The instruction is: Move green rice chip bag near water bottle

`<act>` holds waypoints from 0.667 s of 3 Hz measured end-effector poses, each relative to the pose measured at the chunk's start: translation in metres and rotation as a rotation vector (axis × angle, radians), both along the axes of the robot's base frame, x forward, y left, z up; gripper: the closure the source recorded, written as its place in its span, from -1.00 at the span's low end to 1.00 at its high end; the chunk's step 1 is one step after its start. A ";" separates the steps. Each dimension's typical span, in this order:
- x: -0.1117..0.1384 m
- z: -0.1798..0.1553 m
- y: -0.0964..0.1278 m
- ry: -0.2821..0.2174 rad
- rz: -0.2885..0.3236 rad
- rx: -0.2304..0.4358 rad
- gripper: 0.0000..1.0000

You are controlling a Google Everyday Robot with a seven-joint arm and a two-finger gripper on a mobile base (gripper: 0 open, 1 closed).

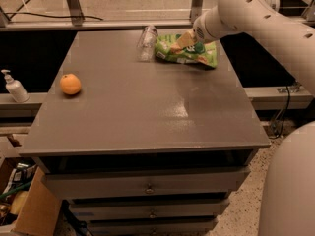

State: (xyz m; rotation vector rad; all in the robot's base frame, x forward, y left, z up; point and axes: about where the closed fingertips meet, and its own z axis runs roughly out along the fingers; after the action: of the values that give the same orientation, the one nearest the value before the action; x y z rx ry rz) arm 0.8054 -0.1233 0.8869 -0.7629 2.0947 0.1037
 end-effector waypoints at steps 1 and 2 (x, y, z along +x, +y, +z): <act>-0.002 0.005 -0.002 -0.005 0.001 0.008 -1.00; -0.007 0.018 -0.025 -0.024 -0.013 0.047 -1.00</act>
Offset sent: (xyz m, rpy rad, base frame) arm -0.0167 -0.0722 0.0474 0.1194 -0.0666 -0.0455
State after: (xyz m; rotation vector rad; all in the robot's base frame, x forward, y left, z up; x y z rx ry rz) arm 0.7983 -0.1484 0.9048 -0.7181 2.0669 0.1356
